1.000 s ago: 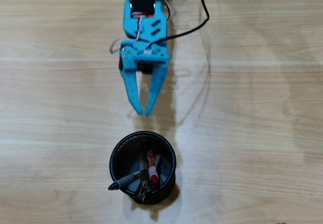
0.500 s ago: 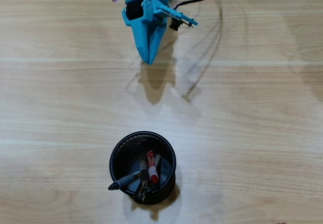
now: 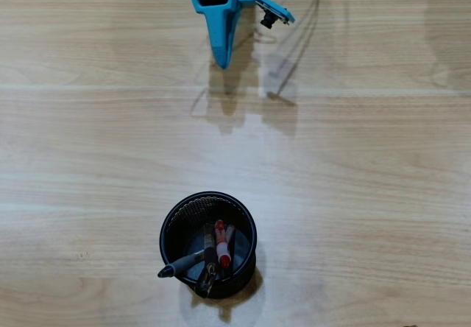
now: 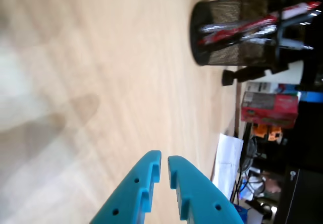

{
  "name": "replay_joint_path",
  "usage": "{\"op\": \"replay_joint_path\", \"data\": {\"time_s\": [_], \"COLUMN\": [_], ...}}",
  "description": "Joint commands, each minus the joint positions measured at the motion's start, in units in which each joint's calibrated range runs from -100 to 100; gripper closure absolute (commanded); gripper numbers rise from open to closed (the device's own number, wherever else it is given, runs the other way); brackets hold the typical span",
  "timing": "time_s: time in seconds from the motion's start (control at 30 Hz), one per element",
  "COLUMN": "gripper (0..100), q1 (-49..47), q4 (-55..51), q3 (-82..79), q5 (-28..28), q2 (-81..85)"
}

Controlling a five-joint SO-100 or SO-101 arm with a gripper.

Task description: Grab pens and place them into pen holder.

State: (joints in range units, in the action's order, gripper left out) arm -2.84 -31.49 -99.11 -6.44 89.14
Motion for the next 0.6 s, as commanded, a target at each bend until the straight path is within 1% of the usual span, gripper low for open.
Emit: {"op": "replay_joint_path", "data": {"time_s": [0.0, 0.07, 0.23, 0.47, 0.57], "gripper": [97, 98, 98, 97, 98], "q1": [0.25, 0.25, 0.16, 2.71, 2.25], "q4": [-15.48, -19.35, -19.35, -19.44, -19.44], "q3": [-0.53, -0.26, 0.28, 0.46, 0.46], "q5": [2.91, 4.13, 5.65, 5.55, 5.55], "q2": [9.09, 9.68, 9.34, 9.34, 9.34]}}
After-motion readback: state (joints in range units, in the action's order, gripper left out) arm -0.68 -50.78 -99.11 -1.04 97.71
